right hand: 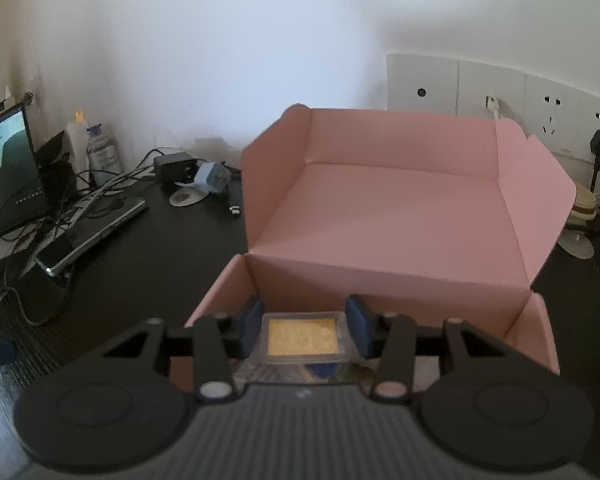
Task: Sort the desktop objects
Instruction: 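Lower the gold packet into the box and open the right gripper, then withdraw the right tool up and away from the pink box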
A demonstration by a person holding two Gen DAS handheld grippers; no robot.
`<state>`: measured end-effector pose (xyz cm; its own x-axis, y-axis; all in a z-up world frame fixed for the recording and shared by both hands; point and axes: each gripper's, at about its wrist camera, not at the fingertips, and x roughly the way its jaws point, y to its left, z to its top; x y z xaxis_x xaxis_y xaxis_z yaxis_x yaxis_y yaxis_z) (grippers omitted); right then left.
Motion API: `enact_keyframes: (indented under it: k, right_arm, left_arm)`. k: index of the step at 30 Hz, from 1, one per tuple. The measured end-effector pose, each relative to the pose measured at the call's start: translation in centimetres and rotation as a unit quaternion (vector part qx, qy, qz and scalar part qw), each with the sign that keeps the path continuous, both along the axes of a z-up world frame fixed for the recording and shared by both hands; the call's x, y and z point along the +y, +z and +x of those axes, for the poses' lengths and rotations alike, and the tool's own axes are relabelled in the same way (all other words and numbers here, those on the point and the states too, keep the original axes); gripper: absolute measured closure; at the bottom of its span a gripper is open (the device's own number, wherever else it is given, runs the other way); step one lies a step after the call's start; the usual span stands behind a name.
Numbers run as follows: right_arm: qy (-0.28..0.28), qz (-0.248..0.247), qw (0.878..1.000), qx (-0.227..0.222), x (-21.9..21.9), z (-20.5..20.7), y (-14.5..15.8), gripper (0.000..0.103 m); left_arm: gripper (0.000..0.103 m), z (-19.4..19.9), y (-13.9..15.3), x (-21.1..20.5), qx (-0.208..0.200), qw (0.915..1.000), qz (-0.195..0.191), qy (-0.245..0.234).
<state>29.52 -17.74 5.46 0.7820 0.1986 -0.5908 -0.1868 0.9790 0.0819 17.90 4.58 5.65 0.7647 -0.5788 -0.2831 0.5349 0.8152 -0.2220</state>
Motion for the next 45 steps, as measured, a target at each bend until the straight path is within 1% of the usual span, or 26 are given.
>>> enact_keyframes:
  k: [3,4,5,7,12,13,14,16,18,20,22,26,31,39,45]
  right_arm:
    - [-0.001,0.004,1.0,-0.002,-0.1,0.0,0.0,0.057]
    - [-0.003,0.008,1.0,-0.003,-0.2,0.0,0.0,0.055]
    - [-0.003,0.011,1.0,-0.003,-0.3,0.0,-0.1,0.044]
    - [-0.003,0.016,1.0,-0.006,-0.5,-0.1,-0.2,0.027]
    - [-0.015,0.032,0.999,-0.02,-1.2,-0.7,0.0,0.026]
    - [-0.015,0.036,0.999,-0.024,-1.4,-0.8,0.2,0.023]
    - [-0.016,0.036,0.999,-0.028,-1.5,-1.0,0.4,0.016]
    - [-0.021,0.033,0.998,-0.041,-1.6,-1.5,0.9,0.009]
    - [-0.023,0.038,0.998,-0.054,-1.9,-2.0,1.5,0.007]
    - [-0.028,0.045,0.997,-0.063,-2.3,-2.3,2.0,0.001]
    - [-0.033,0.05,0.996,-0.072,-2.7,-2.7,2.3,0.001]
    - [-0.04,0.062,0.995,-0.069,-3.5,-3.3,2.5,0.001]
    - [-0.042,0.07,0.993,-0.086,-4.6,-5.2,2.9,0.001]
    - [-0.014,0.054,0.99,-0.13,-5.9,-10.4,3.3,0.001]
    - [0.0,0.047,0.987,-0.154,-6.9,-14.0,2.7,0.001]
  left_arm:
    - [0.0,0.0,0.0,0.0,0.001,1.0,-0.001,-0.001]
    - [0.0,0.0,0.0,0.0,0.001,1.0,-0.001,-0.001]
    - [0.0,0.0,0.0,0.0,0.0,1.0,0.0,-0.001]
    - [0.0,0.0,0.0,0.0,-0.001,1.0,0.001,-0.003]
    - [0.0,0.4,-0.1,0.1,0.011,0.9999,-0.004,-0.008]
    - [0.0,0.4,-0.2,0.1,0.012,0.9999,-0.005,-0.007]
    - [0.0,0.4,-0.2,0.2,0.011,0.9999,-0.006,-0.006]
    - [0.0,0.2,-0.1,0.1,0.006,1.0,-0.003,-0.007]
    - [0.0,0.1,-0.1,-0.1,0.002,1.0,0.0,-0.008]
    - [0.0,0.1,-0.1,-0.1,0.001,1.0,0.001,-0.008]
    - [0.0,0.1,-0.1,0.0,0.003,1.0,-0.001,-0.007]
    - [0.0,0.1,-0.1,0.0,0.003,1.0,-0.001,-0.006]
    - [0.0,0.1,-0.1,0.0,0.002,1.0,-0.001,-0.005]
    - [0.0,0.2,-0.1,0.0,0.002,1.0,0.0,-0.004]
    - [0.0,0.2,-0.1,0.1,0.004,1.0,0.0,-0.002]
